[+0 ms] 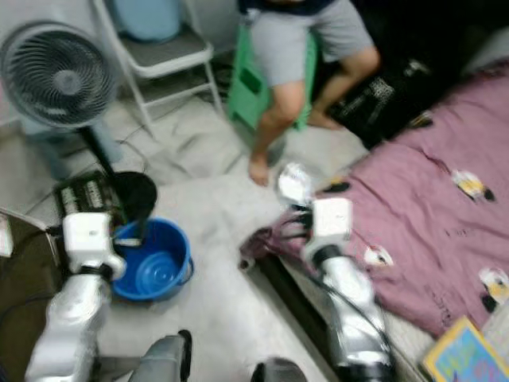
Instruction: Clean up the room
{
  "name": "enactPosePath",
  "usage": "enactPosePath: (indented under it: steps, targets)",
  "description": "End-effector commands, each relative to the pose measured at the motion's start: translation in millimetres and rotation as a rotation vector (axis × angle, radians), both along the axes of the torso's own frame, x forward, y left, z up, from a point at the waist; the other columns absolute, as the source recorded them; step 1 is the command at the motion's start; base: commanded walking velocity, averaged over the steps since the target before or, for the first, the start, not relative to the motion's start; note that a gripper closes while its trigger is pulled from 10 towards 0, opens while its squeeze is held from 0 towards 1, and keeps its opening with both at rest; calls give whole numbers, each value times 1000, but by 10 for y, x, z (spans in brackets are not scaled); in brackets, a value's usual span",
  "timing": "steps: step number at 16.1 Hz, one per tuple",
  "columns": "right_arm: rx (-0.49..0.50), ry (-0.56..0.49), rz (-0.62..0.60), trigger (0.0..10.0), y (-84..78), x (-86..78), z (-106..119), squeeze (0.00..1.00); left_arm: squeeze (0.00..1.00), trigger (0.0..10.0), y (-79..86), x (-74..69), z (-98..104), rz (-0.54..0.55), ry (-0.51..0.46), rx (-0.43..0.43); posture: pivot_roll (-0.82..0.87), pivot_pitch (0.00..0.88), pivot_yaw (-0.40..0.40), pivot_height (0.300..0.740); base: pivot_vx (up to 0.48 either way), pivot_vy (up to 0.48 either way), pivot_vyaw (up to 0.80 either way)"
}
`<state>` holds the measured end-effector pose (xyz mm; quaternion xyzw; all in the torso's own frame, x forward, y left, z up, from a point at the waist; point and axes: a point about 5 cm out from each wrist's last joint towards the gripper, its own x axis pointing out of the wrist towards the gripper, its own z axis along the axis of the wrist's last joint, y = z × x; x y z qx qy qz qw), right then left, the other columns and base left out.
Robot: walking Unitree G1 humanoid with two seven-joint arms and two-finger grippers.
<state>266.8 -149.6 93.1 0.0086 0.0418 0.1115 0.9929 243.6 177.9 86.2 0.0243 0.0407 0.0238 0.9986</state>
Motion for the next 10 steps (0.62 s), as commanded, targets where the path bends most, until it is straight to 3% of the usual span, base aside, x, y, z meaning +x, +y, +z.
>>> enactPosePath:
  steps: [1,10]
  targets:
    - [-15,14,-23,10000,-83,-27,-28,0,0,10000,-55,-20,-20,-11,12,-13,0,153,-68,740,0,0,800]
    - [-18,17,-24,10000,-93,-26,-21,0,0,10000,-79,-18,-11,-25,7,-34,-2,163,-72,740,0,0,800]
